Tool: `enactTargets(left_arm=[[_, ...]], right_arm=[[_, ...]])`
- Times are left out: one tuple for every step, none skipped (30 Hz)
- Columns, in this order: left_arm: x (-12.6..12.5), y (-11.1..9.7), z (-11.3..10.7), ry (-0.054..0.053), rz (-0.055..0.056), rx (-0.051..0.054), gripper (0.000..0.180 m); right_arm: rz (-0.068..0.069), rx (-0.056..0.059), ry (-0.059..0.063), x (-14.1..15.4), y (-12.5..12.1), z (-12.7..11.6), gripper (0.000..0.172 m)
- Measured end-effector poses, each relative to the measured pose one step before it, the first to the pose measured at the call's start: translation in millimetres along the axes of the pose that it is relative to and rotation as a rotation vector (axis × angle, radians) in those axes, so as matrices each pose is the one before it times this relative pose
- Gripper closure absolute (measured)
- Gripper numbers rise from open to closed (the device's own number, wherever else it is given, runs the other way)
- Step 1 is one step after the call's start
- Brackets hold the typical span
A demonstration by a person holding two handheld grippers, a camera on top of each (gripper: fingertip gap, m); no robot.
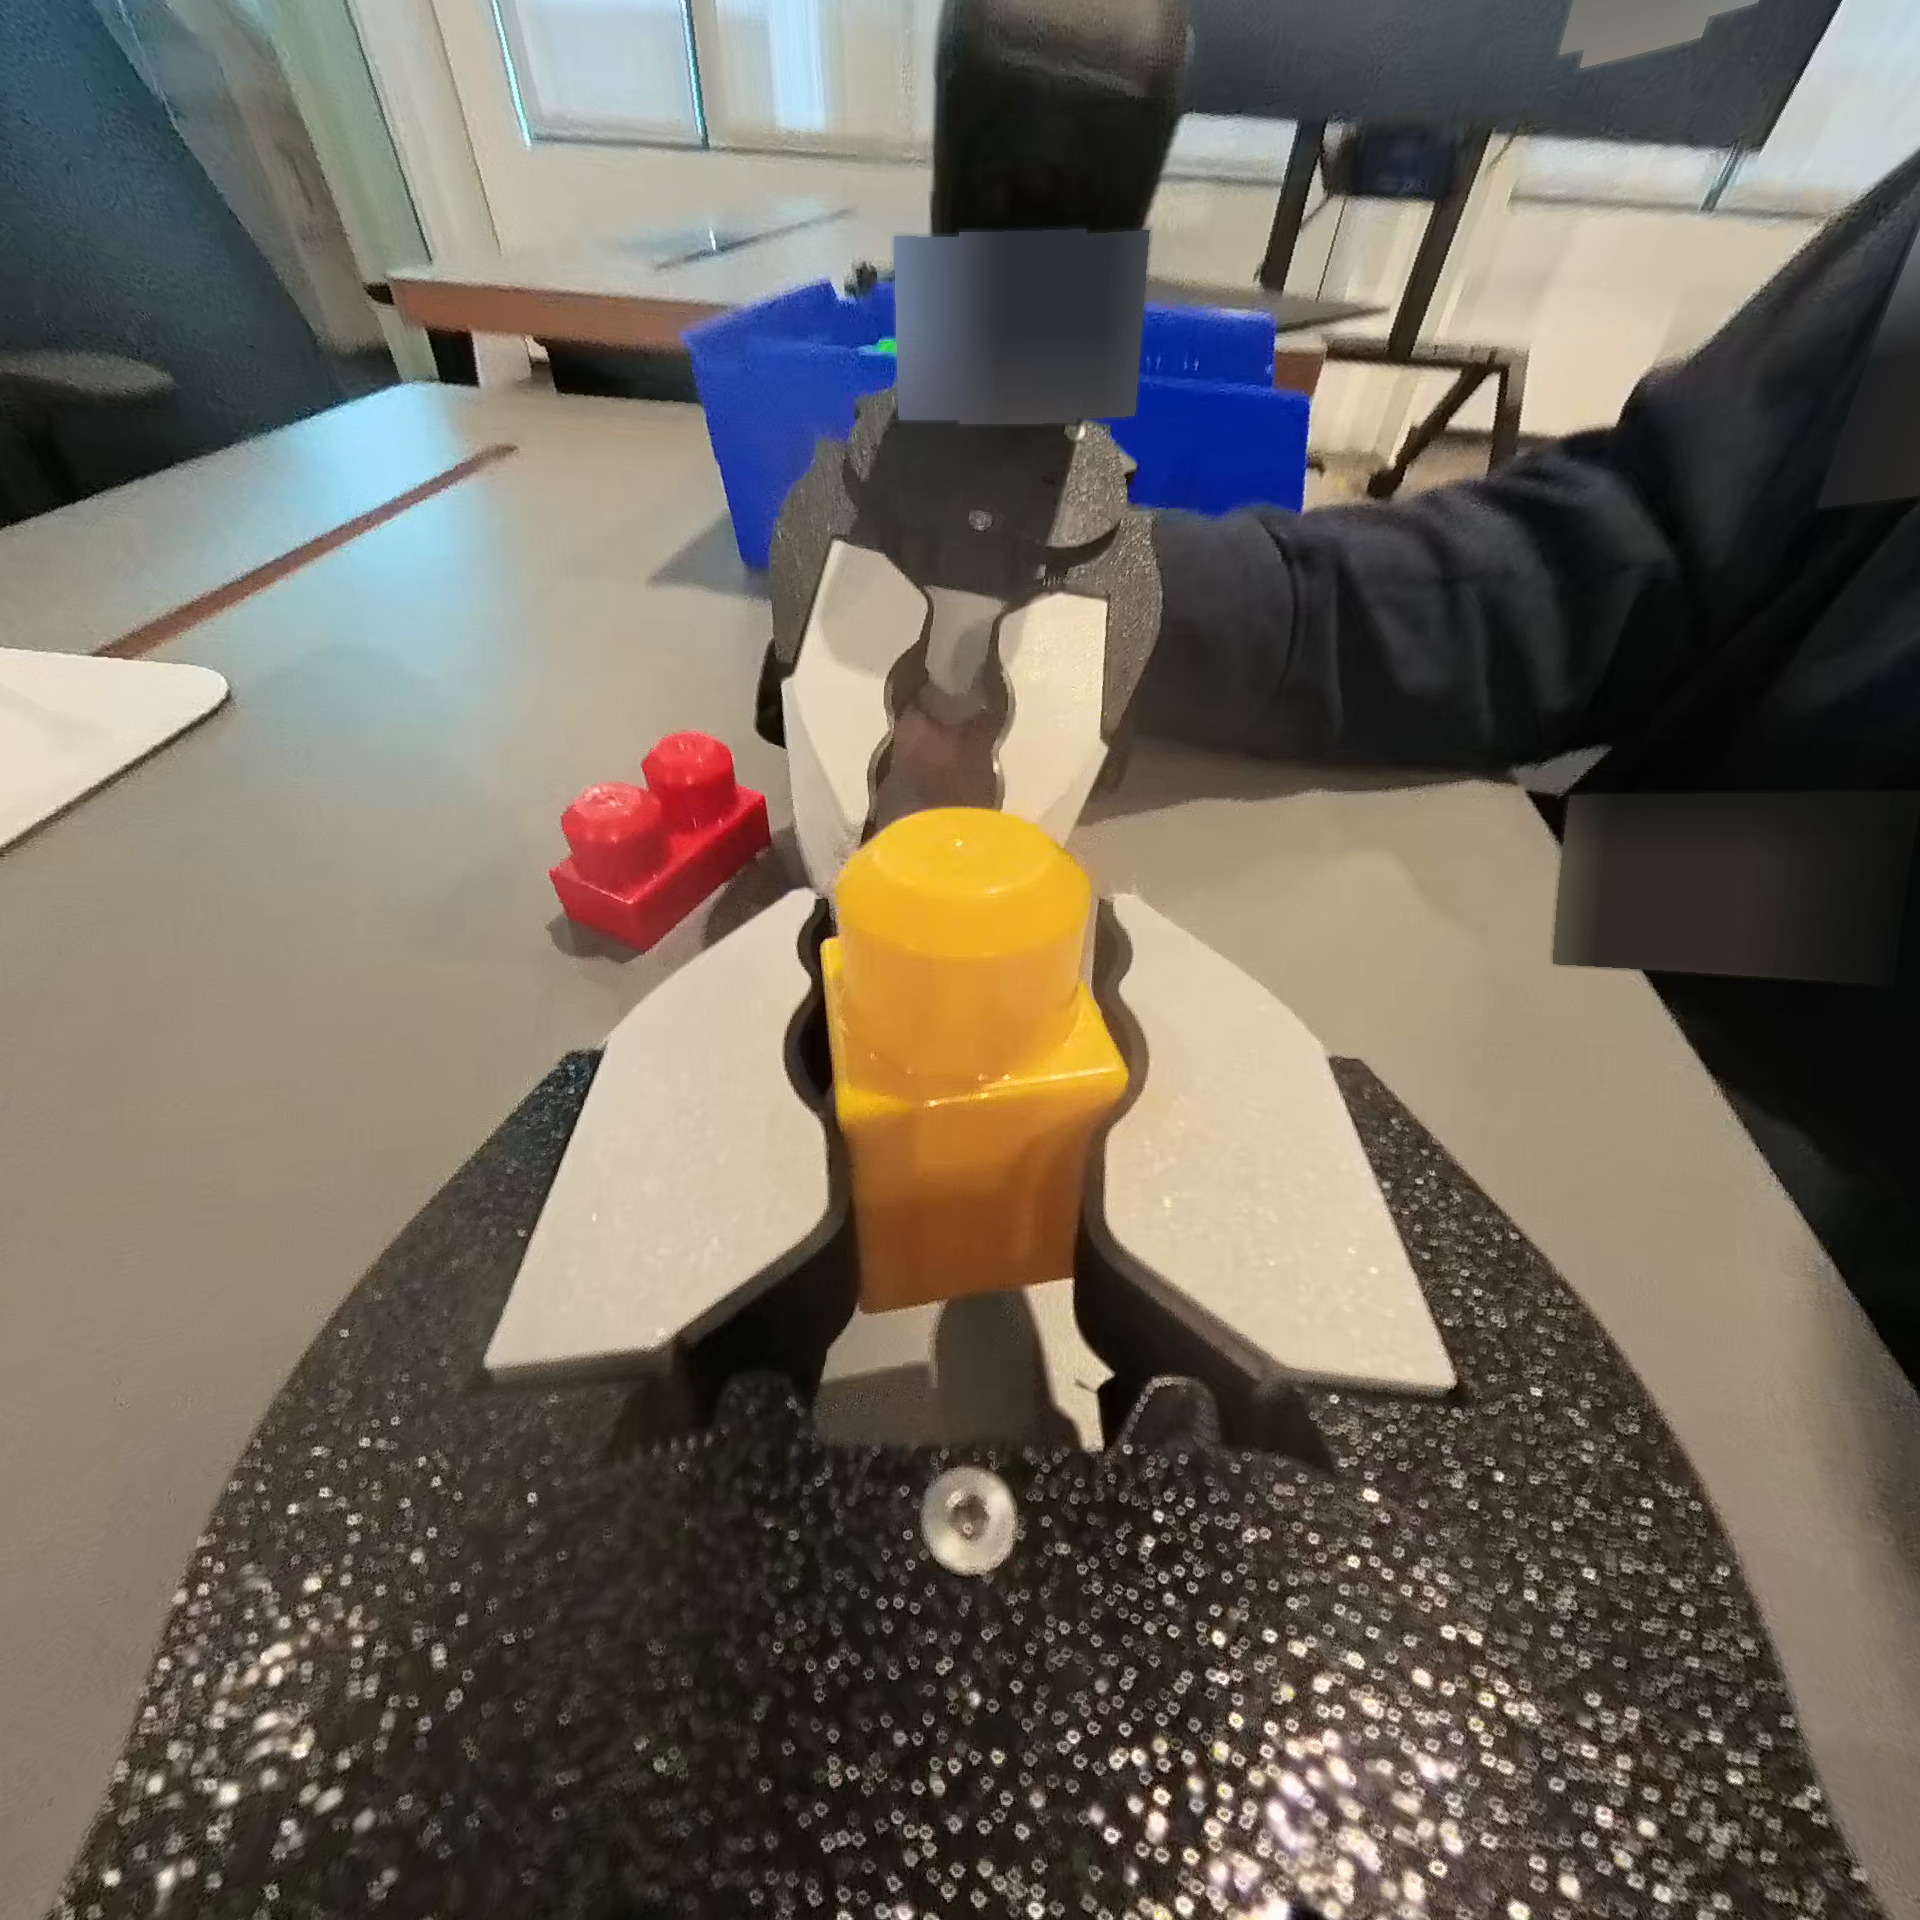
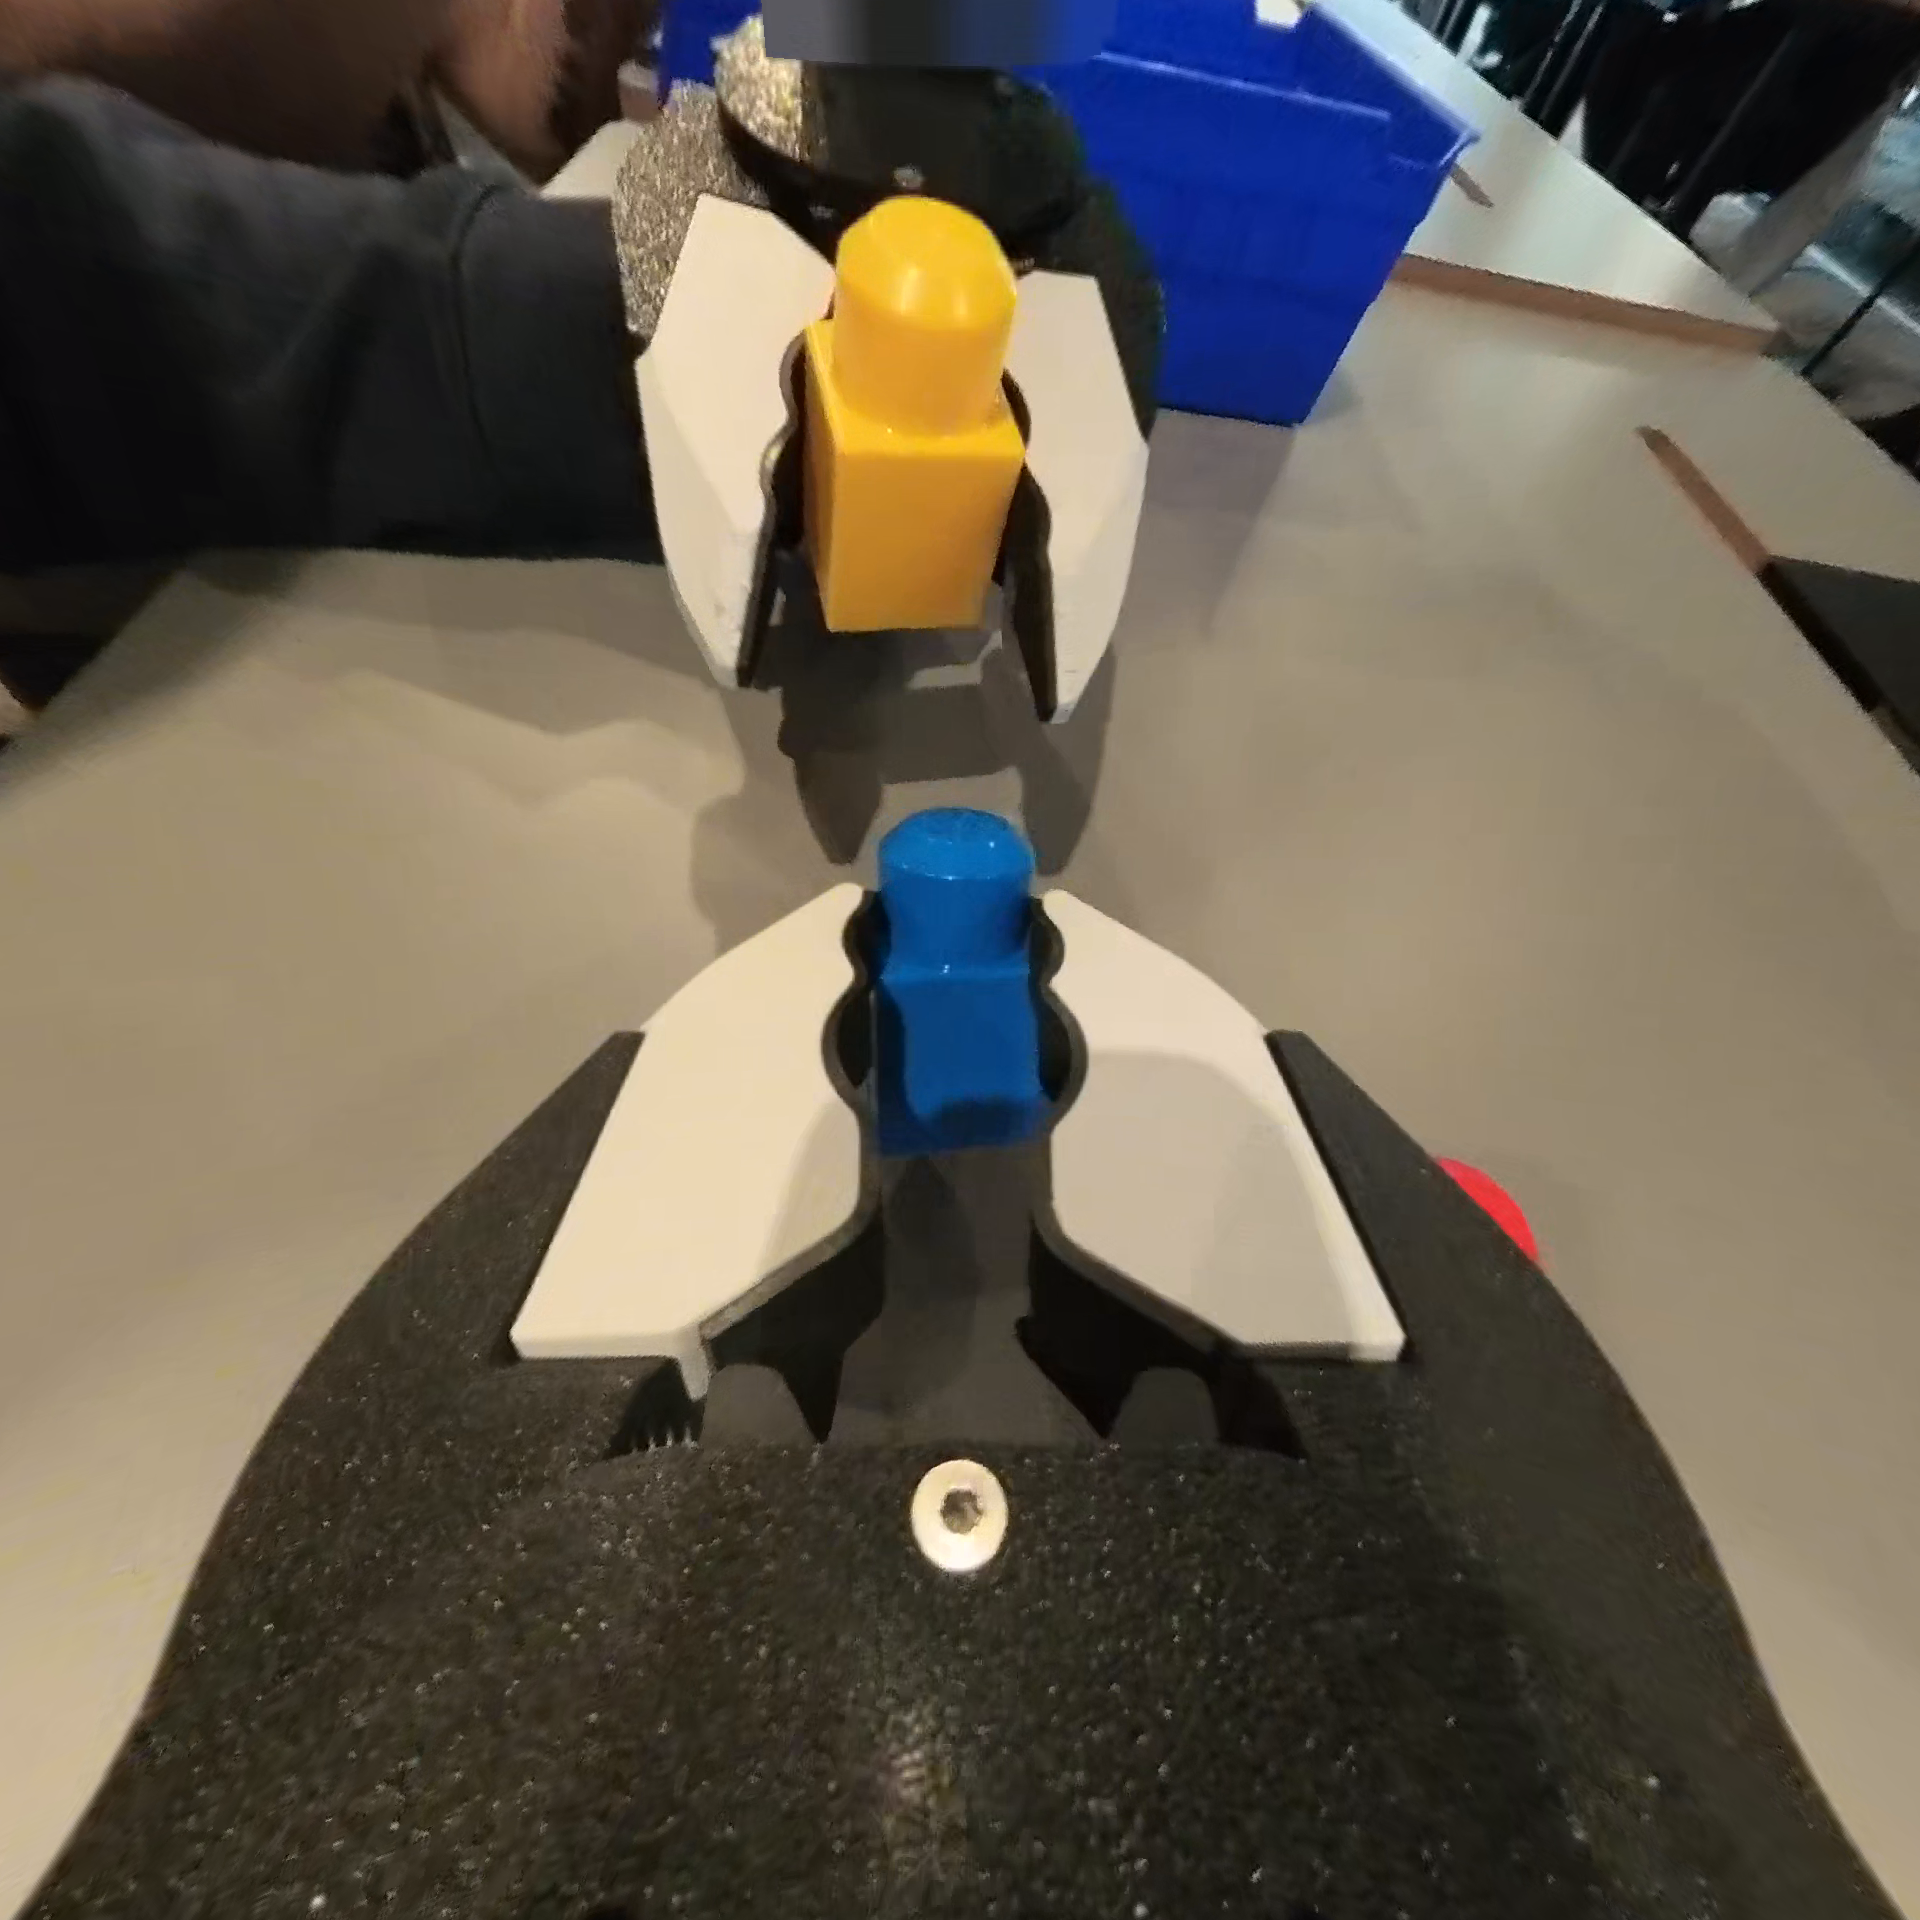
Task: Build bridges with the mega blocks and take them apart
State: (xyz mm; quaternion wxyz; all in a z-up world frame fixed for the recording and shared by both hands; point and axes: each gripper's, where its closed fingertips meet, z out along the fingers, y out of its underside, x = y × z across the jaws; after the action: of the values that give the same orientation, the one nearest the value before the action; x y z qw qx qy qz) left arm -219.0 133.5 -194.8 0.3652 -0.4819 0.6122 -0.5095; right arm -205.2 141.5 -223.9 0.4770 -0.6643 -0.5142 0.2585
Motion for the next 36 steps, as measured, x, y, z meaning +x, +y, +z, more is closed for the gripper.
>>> enactTargets(left_arm=[[0.64,0.82,0.73,0.0007,0.0014,-0.0039,0.133],[0.29,0.98,0.46,0.0014,-0.0032,-0.0006,0.133],[0.12,1.20,0.34,0.0016,-0.0053,-0.0033,0.133],[0.06,1.00,0.45,0.0012,-0.0033,-0.0053,0.133],[0.25,0.30,0.13,-0.0003,0.0021,-0.0018,0.133],[0.63,-0.37,0.32,-0.0007,0.0036,0.0012,0.133],[0.74,-0.60,0.50,0.0001,0.0014,0.0019,0.133],[0.55,-0.29,0.19,0.0004,-0.0015,0.0014,0.133],[0.02,0.55,0.56,0.0000,-0.0028,-0.0015,0.133],[-0.03,0.99,0.85,-0.0002,-0.0011,-0.0032,0.133],[0.63,0.69,0.91,0.0015,-0.0002,-0.0023,0.133],[1.01,0.13,1.04,0.0029,0.0000,-0.0003,0.133],[1.03,0.01,0.48,0.0025,0.0011,-0.0007,0.133],[1.15,0.42,0.30,0.0016,0.0011,-0.0020,0.133],[0.70,0.13,0.58,0.0006,0.0014,-0.0020,0.133],[0.04,0.26,0.49,-0.0001,0.0012,-0.0014,0.133],[0.01,0.04,0.46,-0.0007,0.0007,-0.0013,0.133],[0.00,0.06,0.71,0.0006,-0.0004,-0.0003,0.133],[-0.83,0.05,1.73,0.0011,-0.0006,0.0008,0.133],[0.29,-0.27,0.55,0.0012,0.0003,0.0004,0.133],[0.16,-0.19,0.88,0.0005,0.0020,-0.0010,0.133],[0.55,0.08,0.29,-0.0003,0.0030,-0.0019,0.133],[0.00,0.14,0.14,-0.0011,0.0041,-0.0023,0.133],[0.22,-0.31,0.29,0.0003,0.0056,-0.0023,0.133],[0.78,-1.30,-0.74,0.0028,0.0059,-0.0021,0.133],[0.39,-1.98,-1.04,0.0056,0.0050,-0.0039,0.133],[1.54,-0.36,0.55,0.0062,0.0037,-0.0061,0.133],[1.99,0.40,1.41,0.0062,0.0033,-0.0085,0.133],[1.40,1.68,1.43,0.0058,0.0037,-0.0101,0.133],[0.79,1.47,1.91,0.0074,0.0042,-0.0089,0.133],[1.15,1.00,1.91,0.0054,0.0035,-0.0066,0.133],[1.09,0.78,1.77,0.0065,0.0012,-0.0053,0.133],[1.09,0.73,1.21,0.0076,-0.0002,-0.0054,0.133],[0.43,1.11,0.87,0.0059,-0.0001,-0.0061,0.132],[1.24,0.68,2.17,0.0069,0.0008,-0.0069,0.132],[1.39,0.93,1.45,0.0064,0.0016,-0.0071,0.132]], right_arm=[[-0.0018,-0.0043,-0.0061,-0.58,2.70,0.13,0.144],[0.0087,0.0034,-0.0067,-0.14,1.63,-0.40,0.144],[0.0042,0.0080,-0.0090,-0.24,0.30,-1.48,0.144],[-0.0031,-0.0017,-0.0035,0.36,0.81,-1.97,0.144],[-0.0067,0.0001,0.0002,0.49,0.99,-2.21,0.144],[-0.0009,0.0038,-0.0025,0.25,0.95,-2.24,0.144],[0.0054,0.0016,-0.0081,-0.34,0.80,-2.27,0.144],[0.0051,0.0011,-0.0066,-0.38,0.78,-2.22,0.144],[-0.0007,0.0011,-0.0028,-0.13,0.80,-2.21,0.144],[-0.0045,0.0002,0.0003,0.11,0.97,-2.28,0.144],[-0.0006,0.0009,-0.0012,0.09,0.86,-2.31,0.144],[0.0058,0.0002,-0.0026,0.31,0.84,-2.11,0.144],[0.0086,-0.0017,-0.0021,0.38,1.09,-1.94,0.144],[0.0083,-0.0018,-0.0030,0.39,1.09,-1.92,0.144],[0.0062,-0.0025,-0.0003,0.36,1.06,-1.62,0.144],[0.0049,-0.0023,0.0008,0.55,1.00,-1.52,0.144],[0.0071,-0.0005,-0.0007,0.38,0.53,-1.32,0.143],[0.0100,0.0004,0.0003,0.52,0.08,-1.00,0.140],[0.0126,0.0010,0.0033,1.07,-0.49,-0.81,0.135],[0.0135,0.0001,-0.0004,0.33,-1.00,-0.77,0.133],[0.0102,0.0054,-0.0005,-0.24,-2.67,-0.56,0.133],[0.0065,0.0115,0.0078,0.58,-4.54,-0.48,0.133],[0.0028,0.0207,0.0099,0.38,-7.03,0.03,0.134],[0.0036,0.0324,0.0015,-1.73,-9.82,1.16,0.135],[0.0035,0.0396,-0.0106,-4.18,-11.71,2.72,0.134],[-0.0089,0.0348,-0.0097,-4.95,-10.81,3.68,0.133],[-0.0221,0.0336,-0.0034,-4.87,-9.81,4.37,0.133],[-0.0252,0.0285,0.0016,-4.47,-8.17,4.84,0.133],[-0.0203,0.0118,0.0092,-2.75,-5.04,4.71,0.133],[-0.0122,0.0092,-0.0069,-4.39,-3.84,4.67,0.133],[-0.0001,0.0135,-0.0072,-3.79,-3.42,4.45,0.133],[0.0018,0.0072,0.0067,-0.93,-1.78,3.96,0.133],[-0.0011,0.0014,-0.0043,-2.18,-0.47,3.45,0.133],[0.0051,-0.0035,-0.0046,-1.59,0.97,3.31,0.133],[0.0058,-0.0054,-0.0070,-1.68,1.57,3.02,0.134],[0.0056,-0.0041,-0.0085,-1.76,1.70,2.56,0.135]])
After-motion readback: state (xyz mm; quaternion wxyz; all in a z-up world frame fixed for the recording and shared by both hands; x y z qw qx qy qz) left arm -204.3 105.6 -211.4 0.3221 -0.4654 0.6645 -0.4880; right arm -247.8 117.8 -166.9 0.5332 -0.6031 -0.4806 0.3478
